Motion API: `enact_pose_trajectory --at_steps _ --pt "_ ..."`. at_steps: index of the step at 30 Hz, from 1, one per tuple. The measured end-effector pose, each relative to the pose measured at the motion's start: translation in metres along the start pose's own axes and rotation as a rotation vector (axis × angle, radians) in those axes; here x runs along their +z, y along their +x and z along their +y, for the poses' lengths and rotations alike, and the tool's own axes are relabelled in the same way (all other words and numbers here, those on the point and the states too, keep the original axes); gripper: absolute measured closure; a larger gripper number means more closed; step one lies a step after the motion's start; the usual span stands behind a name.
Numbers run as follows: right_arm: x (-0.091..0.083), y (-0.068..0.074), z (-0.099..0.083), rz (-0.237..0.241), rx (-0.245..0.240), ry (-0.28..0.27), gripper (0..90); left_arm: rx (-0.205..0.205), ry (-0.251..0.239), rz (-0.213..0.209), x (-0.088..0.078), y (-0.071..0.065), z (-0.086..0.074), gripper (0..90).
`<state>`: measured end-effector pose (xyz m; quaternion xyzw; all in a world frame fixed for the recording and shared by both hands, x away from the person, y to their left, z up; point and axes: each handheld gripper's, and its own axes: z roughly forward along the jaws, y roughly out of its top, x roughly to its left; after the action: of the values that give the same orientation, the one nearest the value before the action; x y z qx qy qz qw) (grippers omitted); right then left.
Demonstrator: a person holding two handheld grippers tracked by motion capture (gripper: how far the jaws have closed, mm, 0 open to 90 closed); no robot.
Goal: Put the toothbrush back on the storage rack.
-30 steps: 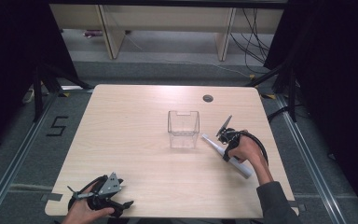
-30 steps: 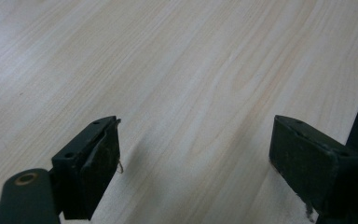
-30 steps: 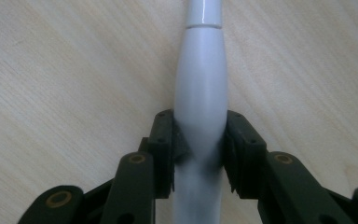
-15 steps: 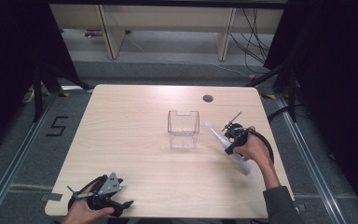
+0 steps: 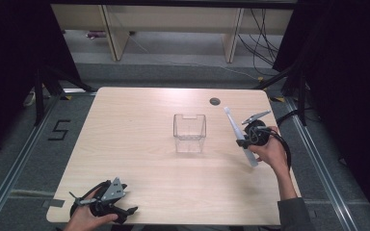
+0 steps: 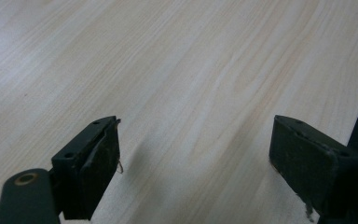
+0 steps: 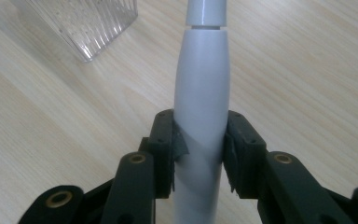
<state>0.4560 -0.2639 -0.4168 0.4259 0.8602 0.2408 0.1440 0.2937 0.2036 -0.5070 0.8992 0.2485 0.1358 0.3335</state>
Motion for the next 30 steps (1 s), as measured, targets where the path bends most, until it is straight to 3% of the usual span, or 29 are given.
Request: enact_pose_trajectory --at_steps 1,2,6,8,9,10,11,12,14,21,26,30 --pt "-0.001 0.000 0.000 -0.001 -0.002 -0.016 67.1 0.000 -0.003 0.000 0.000 0.000 0.000 15.8" --pt "0.001 -0.001 0.000 -0.001 -0.010 -0.067 67.0 0.002 -0.001 -0.001 0.000 0.000 0.000 15.7" --pt "-0.003 -0.003 0.001 -0.010 0.005 -0.088 67.1 0.000 -0.007 0.003 -0.001 0.000 0.000 15.7" --pt "-0.003 -0.003 0.002 -0.026 0.009 -0.144 67.1 0.006 0.006 0.000 -0.001 0.000 0.001 15.7" --pt "-0.005 -0.004 0.002 -0.021 -0.001 -0.134 67.1 0.005 0.004 -0.002 -0.001 0.000 0.001 15.7" --pt "-0.005 -0.005 0.003 -0.035 -0.013 -0.188 67.0 0.007 0.006 -0.001 -0.001 0.000 0.001 15.7" --pt "-0.008 -0.004 0.004 -0.013 0.010 -0.176 67.1 0.004 0.005 -0.004 -0.001 0.000 0.001 15.7" --pt "-0.010 -0.004 0.004 -0.022 0.021 -0.199 67.1 0.003 0.005 -0.004 -0.001 0.000 0.001 15.7" --pt "-0.010 -0.004 0.005 -0.065 -0.010 -0.238 67.1 0.009 0.009 -0.001 -0.001 0.000 0.001 15.7" --pt "-0.008 -0.003 0.009 -0.054 -0.005 -0.314 67.0 0.000 0.005 -0.004 -0.001 0.000 0.001 15.7" --pt "-0.006 0.001 0.012 -0.006 0.052 -0.346 67.0 -0.006 0.004 -0.006 -0.001 -0.001 0.001 15.7" --pt "-0.005 0.003 0.018 -0.006 0.023 -0.382 67.0 -0.001 -0.008 0.003 -0.001 0.000 0.001 15.7"
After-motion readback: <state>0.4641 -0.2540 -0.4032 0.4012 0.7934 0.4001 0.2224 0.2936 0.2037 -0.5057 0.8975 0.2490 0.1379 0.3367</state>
